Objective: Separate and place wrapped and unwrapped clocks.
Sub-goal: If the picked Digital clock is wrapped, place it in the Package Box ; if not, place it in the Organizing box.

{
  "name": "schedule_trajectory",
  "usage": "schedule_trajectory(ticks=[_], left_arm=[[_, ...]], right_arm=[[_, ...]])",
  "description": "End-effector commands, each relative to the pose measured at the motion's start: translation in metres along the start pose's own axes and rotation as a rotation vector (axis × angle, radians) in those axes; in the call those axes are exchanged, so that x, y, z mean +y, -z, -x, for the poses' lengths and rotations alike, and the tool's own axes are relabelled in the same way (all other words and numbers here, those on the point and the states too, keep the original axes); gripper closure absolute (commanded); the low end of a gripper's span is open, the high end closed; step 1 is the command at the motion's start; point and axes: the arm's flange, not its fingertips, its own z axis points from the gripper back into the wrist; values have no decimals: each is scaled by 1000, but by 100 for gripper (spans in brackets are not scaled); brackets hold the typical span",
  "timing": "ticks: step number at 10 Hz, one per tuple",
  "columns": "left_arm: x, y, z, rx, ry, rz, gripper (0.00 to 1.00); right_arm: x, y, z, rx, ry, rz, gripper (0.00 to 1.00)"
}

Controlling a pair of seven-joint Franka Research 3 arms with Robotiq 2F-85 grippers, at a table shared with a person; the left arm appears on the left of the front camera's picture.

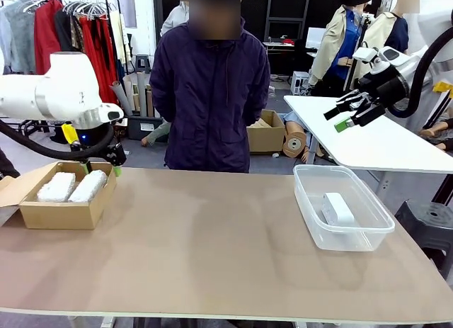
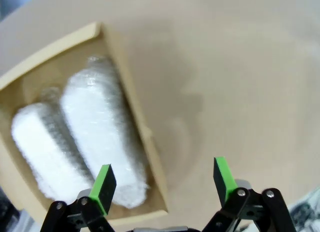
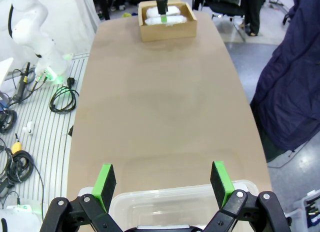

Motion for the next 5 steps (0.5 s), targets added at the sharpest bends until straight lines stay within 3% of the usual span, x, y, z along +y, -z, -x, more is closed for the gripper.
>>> schedule_trajectory(ticks=[1, 5], left_arm=[[15, -39, -3, 63, 101, 158, 0], [33, -87, -4, -25, 378, 387, 0]], right_arm=[[1, -1, -2, -1, -6, 2, 0], [1, -1, -2, -1, -6, 2, 0]])
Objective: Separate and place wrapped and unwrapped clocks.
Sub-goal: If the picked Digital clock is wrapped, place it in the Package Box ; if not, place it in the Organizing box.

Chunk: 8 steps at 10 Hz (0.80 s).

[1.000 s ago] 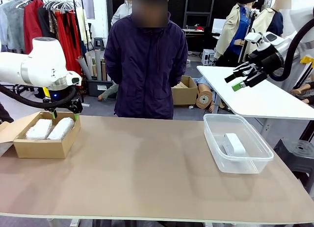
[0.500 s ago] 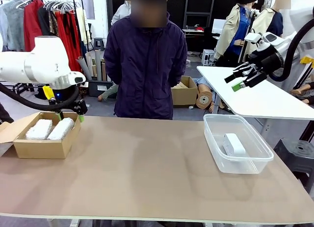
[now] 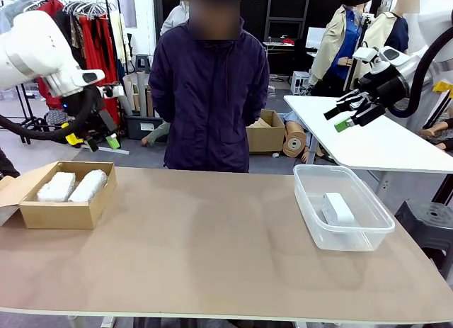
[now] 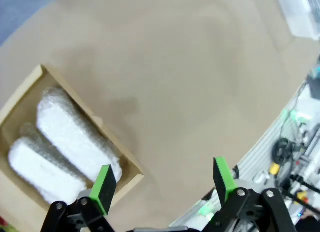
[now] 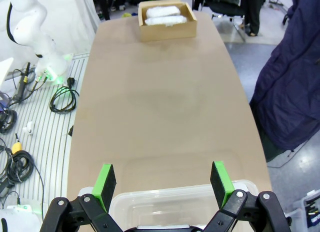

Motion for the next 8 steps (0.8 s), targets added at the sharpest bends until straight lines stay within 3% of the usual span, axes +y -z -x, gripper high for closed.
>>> schedule_trajectory(ticks=[1, 4, 6, 8], left_arm=[[3, -14, 0, -60, 173, 57, 0], [1, -31, 3, -211, 457, 90, 0], [-6, -40, 4, -243, 693, 123, 0], [-12, -51, 6, -332, 818, 146, 0]], right_arm=[[1, -1, -2, -1, -6, 2, 0], [1, -1, -2, -1, -6, 2, 0], [1, -1, -2, -1, -6, 2, 0], [1, -1, -2, -1, -6, 2, 0]])
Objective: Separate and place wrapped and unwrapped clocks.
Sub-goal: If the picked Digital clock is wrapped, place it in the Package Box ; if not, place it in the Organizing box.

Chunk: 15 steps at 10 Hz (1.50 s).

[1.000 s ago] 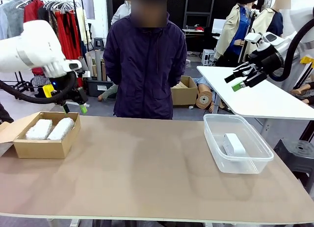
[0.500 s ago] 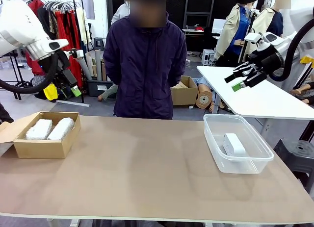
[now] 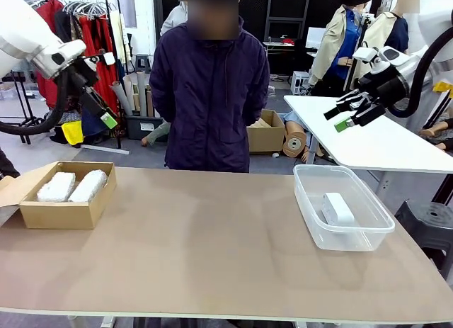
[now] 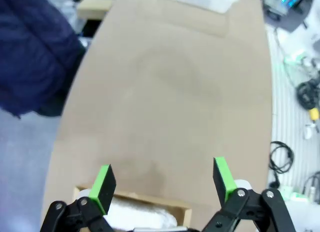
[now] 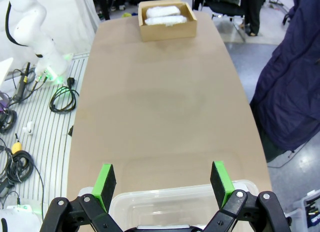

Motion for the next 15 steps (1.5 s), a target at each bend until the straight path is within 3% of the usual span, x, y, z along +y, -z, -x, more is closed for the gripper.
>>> schedule_trajectory(ticks=[1, 3, 7, 12, 15], left_arm=[[-17, -9, 8, -98, 100, 1, 0], [-40, -13, 9, -134, 141, -104, 0], [-59, -20, 16, -202, 214, -81, 0], [-52, -22, 10, -163, 176, -79, 0], [-46, -22, 18, -247, 202, -80, 0]], right_arm=[[1, -1, -2, -1, -6, 1, 0], [1, -1, -2, -1, -6, 1, 0], [1, -1, -2, -1, -6, 1, 0], [1, -1, -2, -1, -6, 1, 0], [1, -1, -2, -1, -6, 1, 0]])
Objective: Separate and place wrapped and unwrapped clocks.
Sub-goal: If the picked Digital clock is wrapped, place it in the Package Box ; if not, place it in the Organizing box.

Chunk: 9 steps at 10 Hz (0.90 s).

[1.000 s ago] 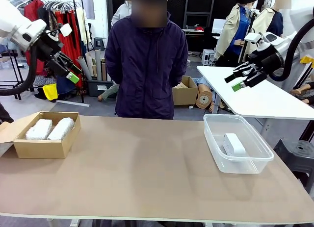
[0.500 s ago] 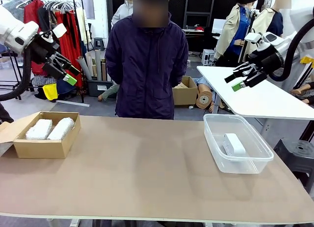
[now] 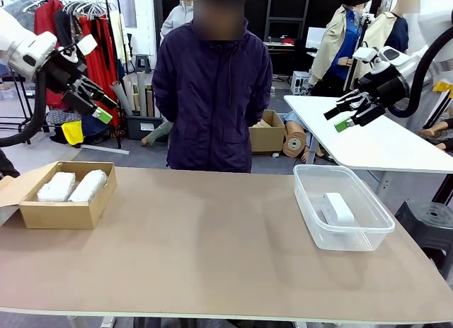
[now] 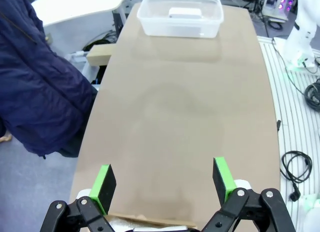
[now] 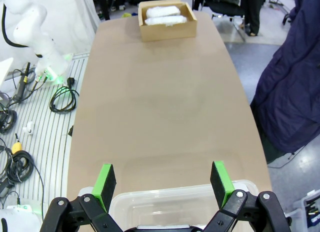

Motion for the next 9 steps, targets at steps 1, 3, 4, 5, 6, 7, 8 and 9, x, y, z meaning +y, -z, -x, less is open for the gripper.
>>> schedule_trajectory(ticks=[1, 3, 4, 5, 6, 7, 8, 9], left_arm=[[5, -3, 10, -71, 21, -8, 0], [4, -5, 13, -92, 54, -18, 0], [5, -6, 13, -90, 57, -6, 0], [4, -4, 12, -82, 51, 4, 0], [6, -5, 11, -58, 26, -15, 0], [6, -5, 11, -58, 26, -15, 0], [6, -5, 11, -58, 26, -15, 0], [6, -5, 11, -58, 26, -15, 0]], right_arm=[[1, -1, -2, -1, -6, 2, 0], [1, -1, -2, -1, -6, 2, 0], [1, -1, -2, -1, -6, 2, 0], [1, -1, -2, -1, -6, 2, 0], [1, -1, -2, -1, -6, 2, 0], [1, -1, -2, -1, -6, 2, 0], [1, -1, -2, -1, -6, 2, 0], [1, -1, -2, -1, -6, 2, 0]])
